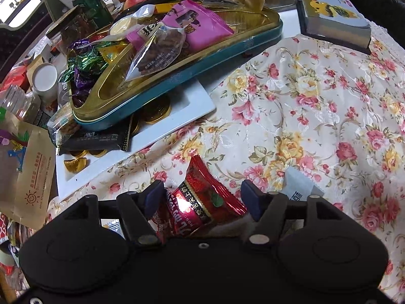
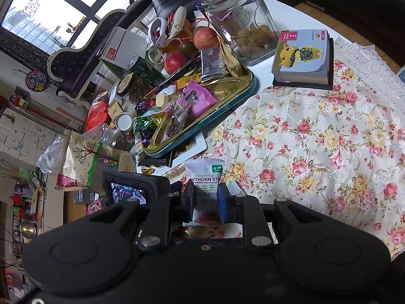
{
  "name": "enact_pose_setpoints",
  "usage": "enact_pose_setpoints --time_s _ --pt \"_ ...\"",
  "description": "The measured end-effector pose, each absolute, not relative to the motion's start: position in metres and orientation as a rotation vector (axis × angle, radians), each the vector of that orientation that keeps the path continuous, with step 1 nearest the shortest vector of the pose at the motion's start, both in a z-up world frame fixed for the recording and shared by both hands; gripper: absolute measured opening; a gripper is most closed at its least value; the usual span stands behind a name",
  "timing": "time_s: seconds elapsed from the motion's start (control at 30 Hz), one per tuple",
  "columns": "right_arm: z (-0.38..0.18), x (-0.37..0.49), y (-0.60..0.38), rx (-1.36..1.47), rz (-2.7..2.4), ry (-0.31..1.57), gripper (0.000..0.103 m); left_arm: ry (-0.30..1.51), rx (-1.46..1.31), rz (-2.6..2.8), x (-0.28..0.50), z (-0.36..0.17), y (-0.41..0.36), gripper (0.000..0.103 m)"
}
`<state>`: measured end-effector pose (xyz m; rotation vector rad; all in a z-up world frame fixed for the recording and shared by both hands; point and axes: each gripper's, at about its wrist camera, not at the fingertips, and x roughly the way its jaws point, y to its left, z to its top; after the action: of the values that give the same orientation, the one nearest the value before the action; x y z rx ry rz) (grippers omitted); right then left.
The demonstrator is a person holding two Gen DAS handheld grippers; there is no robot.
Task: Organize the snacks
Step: 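Grasp the red packet with the left gripper while the right gripper holds the hawthorn packet, then carry the red packet over the tray and open the left gripper while the right gripper carries the hawthorn packet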
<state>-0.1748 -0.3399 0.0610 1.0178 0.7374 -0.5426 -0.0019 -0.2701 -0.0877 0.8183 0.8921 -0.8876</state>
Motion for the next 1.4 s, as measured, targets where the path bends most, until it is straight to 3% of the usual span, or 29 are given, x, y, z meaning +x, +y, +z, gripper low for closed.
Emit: enact_pose_setpoints --time_s 0.17,0.37,0.97,1.17,1.4 --pt "0.063 -0.177 -0.341 1.018 -0.546 0.726 0.021 0.939 0.753 -0.918 0.009 -0.071 -0.264 0.062" --pt "0.066 -0.183 -0.346 1.022 -0.563 0.706 0.021 0.836 0.804 -1.029 0.005 -0.043 -0.238 0.060" --pt "0.060 -0.177 -0.342 1.029 -0.546 0.733 0.021 0.628 1.223 -1.143 -0.032 -0.079 -0.252 0.060" --pt "0.059 -0.172 -0.339 1.029 -0.536 0.742 0.021 0.650 1.198 -1.155 -0.028 -0.089 -0.264 0.061" --pt "0.059 -0.169 -0.338 1.026 -0.528 0.744 0.021 0.774 1.088 -1.107 -0.013 -0.084 -0.266 0.053"
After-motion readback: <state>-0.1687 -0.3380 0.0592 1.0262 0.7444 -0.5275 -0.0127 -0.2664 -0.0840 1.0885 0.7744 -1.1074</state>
